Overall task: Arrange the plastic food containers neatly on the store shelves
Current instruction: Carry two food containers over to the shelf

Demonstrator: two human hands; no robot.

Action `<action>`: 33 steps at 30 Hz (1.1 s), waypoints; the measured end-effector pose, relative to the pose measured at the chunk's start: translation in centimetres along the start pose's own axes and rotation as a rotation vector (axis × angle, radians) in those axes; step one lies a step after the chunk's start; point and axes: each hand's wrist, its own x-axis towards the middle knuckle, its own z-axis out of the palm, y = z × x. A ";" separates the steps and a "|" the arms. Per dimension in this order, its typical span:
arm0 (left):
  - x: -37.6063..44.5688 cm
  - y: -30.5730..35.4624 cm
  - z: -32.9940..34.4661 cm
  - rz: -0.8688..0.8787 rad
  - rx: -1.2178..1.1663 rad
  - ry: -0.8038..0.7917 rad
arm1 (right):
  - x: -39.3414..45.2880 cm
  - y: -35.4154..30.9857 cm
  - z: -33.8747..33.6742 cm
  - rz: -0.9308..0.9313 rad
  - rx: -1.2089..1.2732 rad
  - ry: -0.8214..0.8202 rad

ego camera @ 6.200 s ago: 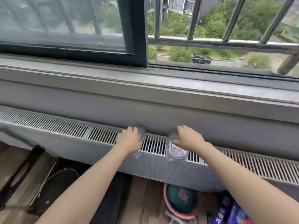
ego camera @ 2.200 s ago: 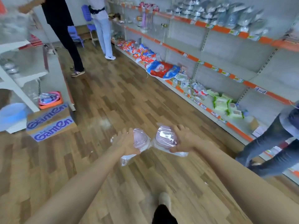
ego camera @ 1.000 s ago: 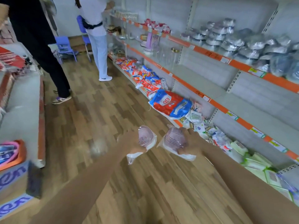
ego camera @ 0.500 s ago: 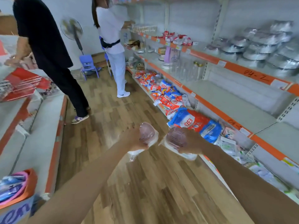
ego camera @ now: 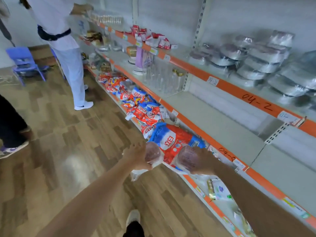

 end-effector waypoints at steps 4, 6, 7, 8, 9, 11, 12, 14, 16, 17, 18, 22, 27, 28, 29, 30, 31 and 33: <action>9.6 -1.4 -2.6 0.068 0.033 -0.018 | 7.4 -0.8 -3.3 0.101 0.025 0.009; 14.1 -2.0 -4.3 0.108 0.063 -0.012 | 10.8 -1.9 -4.5 0.111 0.061 0.036; 16.2 -2.2 -5.0 0.127 0.074 -0.012 | 12.3 -2.3 -4.8 0.105 0.080 0.042; 18.1 -2.3 -5.6 0.147 0.076 -0.016 | 13.6 -2.6 -4.9 0.103 0.087 0.037; 19.8 -2.3 -5.9 0.167 0.066 -0.027 | 14.7 -2.8 -4.7 0.110 0.087 0.026; 23.1 -1.7 -5.8 0.209 0.038 -0.055 | 17.0 -2.6 -4.3 0.142 0.104 0.017; 24.7 -1.2 -5.6 0.229 0.035 -0.073 | 18.1 -2.2 -4.1 0.169 0.122 0.014; 28.1 -0.4 -4.9 0.267 0.046 -0.093 | 20.9 -1.0 -3.9 0.234 0.176 0.032; 31.6 0.5 -4.6 0.309 0.091 -0.108 | 23.8 0.5 -3.7 0.306 0.243 0.064; 33.4 1.0 -4.5 0.331 0.125 -0.116 | 25.3 1.3 -3.6 0.332 0.262 0.082; 35.3 1.5 -4.4 0.350 0.161 -0.120 | 26.9 2.1 -3.5 0.349 0.262 0.099; 43.0 3.8 -4.1 0.396 0.276 -0.095 | 33.3 4.8 -3.9 0.450 0.237 0.169; 50.9 5.9 -2.6 0.536 0.345 -0.031 | 39.6 6.7 -4.1 0.541 0.214 0.204; 52.1 6.0 -2.1 0.552 0.325 -0.041 | 40.5 7.0 -3.9 0.553 0.216 0.218; 53.2 6.0 -1.6 0.569 0.301 -0.046 | 41.3 7.2 -3.6 0.562 0.215 0.233; 54.3 5.9 -1.1 0.589 0.271 -0.045 | 42.1 7.5 -3.5 0.566 0.214 0.239; 55.3 5.9 -0.6 0.613 0.241 -0.045 | 42.9 7.9 -3.3 0.561 0.213 0.236; 57.3 5.6 0.2 0.680 0.192 -0.034 | 44.5 8.5 -3.0 0.517 0.222 0.237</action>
